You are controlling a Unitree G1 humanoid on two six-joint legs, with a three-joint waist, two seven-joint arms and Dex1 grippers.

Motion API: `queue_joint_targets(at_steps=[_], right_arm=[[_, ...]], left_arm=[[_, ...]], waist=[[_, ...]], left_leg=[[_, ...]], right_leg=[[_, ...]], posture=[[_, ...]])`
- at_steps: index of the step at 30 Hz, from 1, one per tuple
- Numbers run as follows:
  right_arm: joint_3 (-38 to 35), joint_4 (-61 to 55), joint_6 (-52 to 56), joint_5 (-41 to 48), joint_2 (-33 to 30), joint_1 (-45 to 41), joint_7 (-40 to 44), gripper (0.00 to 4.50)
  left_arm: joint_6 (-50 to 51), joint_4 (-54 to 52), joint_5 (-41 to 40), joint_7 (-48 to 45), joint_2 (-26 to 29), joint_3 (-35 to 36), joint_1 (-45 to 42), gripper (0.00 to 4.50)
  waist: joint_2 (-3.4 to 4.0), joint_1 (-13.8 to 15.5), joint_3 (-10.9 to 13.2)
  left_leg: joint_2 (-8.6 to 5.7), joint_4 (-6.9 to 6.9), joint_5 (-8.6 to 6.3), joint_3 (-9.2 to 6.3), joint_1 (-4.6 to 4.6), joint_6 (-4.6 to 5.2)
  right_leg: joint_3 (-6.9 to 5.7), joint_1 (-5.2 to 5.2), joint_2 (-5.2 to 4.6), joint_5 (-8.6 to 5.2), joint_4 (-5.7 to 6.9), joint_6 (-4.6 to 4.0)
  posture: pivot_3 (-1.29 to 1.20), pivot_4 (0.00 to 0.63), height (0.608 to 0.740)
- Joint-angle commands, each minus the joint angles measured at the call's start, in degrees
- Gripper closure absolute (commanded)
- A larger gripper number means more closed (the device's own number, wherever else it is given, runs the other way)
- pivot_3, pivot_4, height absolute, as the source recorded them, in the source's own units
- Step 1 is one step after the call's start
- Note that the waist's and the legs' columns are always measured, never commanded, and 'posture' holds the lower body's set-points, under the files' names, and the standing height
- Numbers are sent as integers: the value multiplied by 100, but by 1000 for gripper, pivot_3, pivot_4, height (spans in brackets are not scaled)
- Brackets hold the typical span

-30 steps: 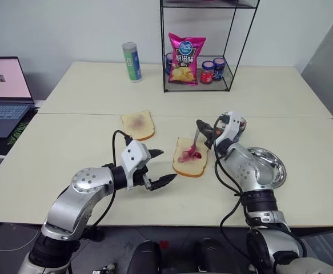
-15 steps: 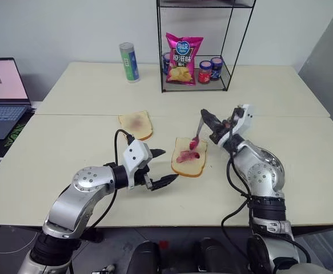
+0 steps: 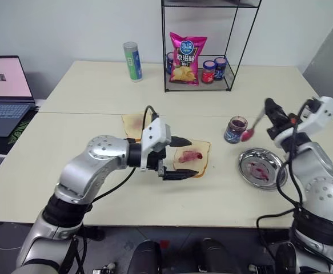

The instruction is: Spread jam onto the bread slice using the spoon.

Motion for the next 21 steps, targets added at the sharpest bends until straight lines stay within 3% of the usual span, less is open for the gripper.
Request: queue_joint_targets(at_steps=[1,8,14,21], right_arm=[[-347,44,-494,-196,-15,328,-55,4454],[-524,1346,-1508,-493,309,671,337,4454],[-867,2385,-1873,-123,440,484,541,4454],[-940,2667,-2084,133,502,436,657,4454]], left_arm=[[-672,475,419,-211,-333,-342,-356,0],[-1149,898,837,-345,-828,-744,-447,0],[-1300,1314,1041,-263,-1326,-856,-573,0],[-1421,1735,1190,-156,-1737,-773,-845,0]], waist=[[1,21,1],[1,-22,1],[6,-19,4],[7,2,4]], left_leg=[[1,2,0,-1,0,0],[0,7,0,5,2,1],[-1,8,0,5,2,1],[0,11,1,1,5,1]], right_leg=[[0,0,5,-1,1,0],[14,2,8,3,0,6],[16,2,9,4,1,8],[14,9,12,5,2,9]], posture=[[0,150,740],[0,150,740],[0,150,740],[0,150,740]])
